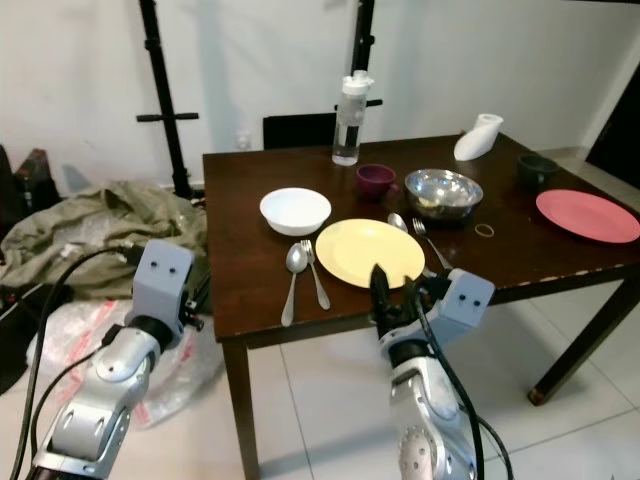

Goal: Setting the table

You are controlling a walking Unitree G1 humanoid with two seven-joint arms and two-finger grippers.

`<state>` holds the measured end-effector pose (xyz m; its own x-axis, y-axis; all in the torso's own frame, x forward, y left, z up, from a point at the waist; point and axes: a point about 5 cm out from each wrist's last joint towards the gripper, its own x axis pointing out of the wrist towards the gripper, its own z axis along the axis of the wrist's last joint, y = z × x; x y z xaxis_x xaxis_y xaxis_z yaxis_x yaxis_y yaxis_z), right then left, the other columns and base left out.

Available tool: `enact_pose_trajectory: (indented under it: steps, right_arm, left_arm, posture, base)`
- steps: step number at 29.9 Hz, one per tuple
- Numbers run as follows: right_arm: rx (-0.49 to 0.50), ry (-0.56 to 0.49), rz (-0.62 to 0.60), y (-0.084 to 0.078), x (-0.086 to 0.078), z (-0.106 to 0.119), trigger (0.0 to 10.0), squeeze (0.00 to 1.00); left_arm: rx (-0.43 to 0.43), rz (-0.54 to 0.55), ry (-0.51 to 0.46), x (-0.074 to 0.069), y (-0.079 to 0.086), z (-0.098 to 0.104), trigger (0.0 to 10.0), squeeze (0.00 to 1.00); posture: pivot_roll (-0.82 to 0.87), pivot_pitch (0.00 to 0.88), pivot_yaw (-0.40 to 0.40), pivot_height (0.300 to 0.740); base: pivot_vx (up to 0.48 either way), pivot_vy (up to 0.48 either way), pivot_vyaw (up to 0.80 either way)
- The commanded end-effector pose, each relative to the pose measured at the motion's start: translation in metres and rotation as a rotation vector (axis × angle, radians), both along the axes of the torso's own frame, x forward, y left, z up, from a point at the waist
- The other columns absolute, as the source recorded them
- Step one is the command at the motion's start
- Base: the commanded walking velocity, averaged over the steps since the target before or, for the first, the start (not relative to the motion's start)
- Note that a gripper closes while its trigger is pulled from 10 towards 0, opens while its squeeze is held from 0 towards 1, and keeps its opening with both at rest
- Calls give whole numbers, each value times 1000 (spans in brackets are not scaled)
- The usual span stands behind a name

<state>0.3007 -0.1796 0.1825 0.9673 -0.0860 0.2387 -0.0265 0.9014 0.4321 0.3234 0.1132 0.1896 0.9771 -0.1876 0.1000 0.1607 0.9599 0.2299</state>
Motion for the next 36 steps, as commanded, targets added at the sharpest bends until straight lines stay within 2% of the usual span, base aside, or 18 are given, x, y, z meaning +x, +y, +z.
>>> enact_pose_trajectory:
  steps: [1,14,18,19,22,27,30,34,35,36]
  right_arm:
    - [-3,2,-12,-2,-1,-1,10000,0]
    - [-20,-1,-12,-1,0,-1,10000,0]
    - [-23,1,-14,-1,0,-2,10000,0]
    - [-36,4,-14,-1,0,-2,10000,0]
    - [-42,5,-13,-1,0,-3,10000,0]
    - [-172,87,30,1,1,-12,10000,0]
    - [-251,151,94,3,0,-23,10000,0]
    - [-256,205,135,5,0,-30,10000,0]
    - [-262,253,183,12,1,-37,10000,0]
    - [-262,253,183,12,1,-37,10000,0]
  left_arm:
    - [1,-11,5,0,-2,-2,10000,0]
    - [-8,-26,-7,-1,-4,-2,10000,0]
    - [-14,-28,5,-1,-5,-2,10000,0]
    - [-17,-63,14,-2,-8,-2,10000,0]
    - [-17,-81,15,-2,-10,-2,10000,0]
    - [0,-198,56,-4,-12,0,10000,0]
    - [21,-213,77,-3,-7,2,10000,0]
    - [39,-211,92,-1,-3,2,10000,0]
    - [58,-198,116,0,1,1,10000,0]
    - [58,-198,116,0,1,1,10000,0]
  posture:
    - [20,20,82,740]
    - [18,16,82,740]
    - [18,16,82,740]
    - [18,16,82,740]
    - [18,16,82,740]
    - [16,13,79,740]
    - [16,13,79,740]
    - [11,20,74,740]
    - [14,27,69,740]
    - [14,27,69,740]
  base:
    - [458,0,0]
    - [458,0,0]
    - [0,0,0]
    - [0,0,0]
    - [0,0,0]
    - [0,0,0]
    - [0,0,0]
    - [0,0,0]
    - [0,0,0]
    - [0,0,0]
